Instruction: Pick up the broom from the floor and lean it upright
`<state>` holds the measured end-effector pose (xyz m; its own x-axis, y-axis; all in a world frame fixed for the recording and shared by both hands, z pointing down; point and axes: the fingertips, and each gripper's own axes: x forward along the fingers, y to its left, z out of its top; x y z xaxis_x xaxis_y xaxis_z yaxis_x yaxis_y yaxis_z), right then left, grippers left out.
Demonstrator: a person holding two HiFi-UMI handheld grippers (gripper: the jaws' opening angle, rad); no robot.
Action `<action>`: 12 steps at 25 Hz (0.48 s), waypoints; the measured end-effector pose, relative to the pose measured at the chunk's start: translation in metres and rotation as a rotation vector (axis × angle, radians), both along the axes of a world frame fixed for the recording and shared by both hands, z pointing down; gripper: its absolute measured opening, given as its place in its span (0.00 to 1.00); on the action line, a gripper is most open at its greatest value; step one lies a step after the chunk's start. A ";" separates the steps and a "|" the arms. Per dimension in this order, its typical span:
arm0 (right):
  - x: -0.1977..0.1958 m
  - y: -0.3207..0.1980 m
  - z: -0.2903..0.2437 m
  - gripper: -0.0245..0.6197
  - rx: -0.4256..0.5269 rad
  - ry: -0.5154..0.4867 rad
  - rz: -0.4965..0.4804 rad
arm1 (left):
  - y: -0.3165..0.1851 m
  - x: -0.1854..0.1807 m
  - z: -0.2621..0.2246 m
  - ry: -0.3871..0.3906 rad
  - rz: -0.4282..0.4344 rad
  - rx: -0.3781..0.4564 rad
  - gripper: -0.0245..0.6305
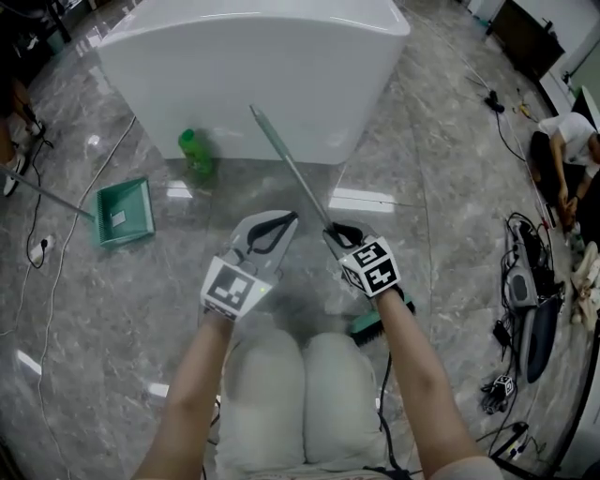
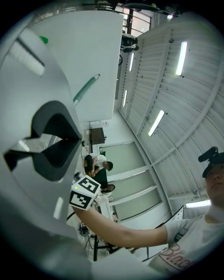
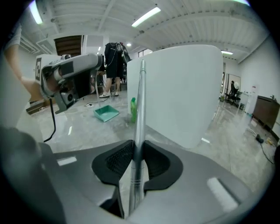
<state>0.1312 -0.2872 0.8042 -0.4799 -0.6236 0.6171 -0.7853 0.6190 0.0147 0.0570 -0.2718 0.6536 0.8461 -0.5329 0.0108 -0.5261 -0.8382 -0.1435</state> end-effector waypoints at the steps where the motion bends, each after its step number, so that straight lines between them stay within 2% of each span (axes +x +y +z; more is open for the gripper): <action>1: -0.001 -0.012 -0.009 0.17 0.028 -0.011 0.012 | -0.004 0.000 -0.004 0.006 -0.013 0.005 0.04; 7: -0.017 -0.085 -0.053 0.17 0.166 -0.043 0.088 | -0.023 -0.007 -0.018 0.066 -0.074 0.024 0.04; 12: -0.018 -0.135 -0.088 0.17 0.242 -0.048 0.182 | -0.036 -0.012 -0.033 0.093 -0.110 0.050 0.04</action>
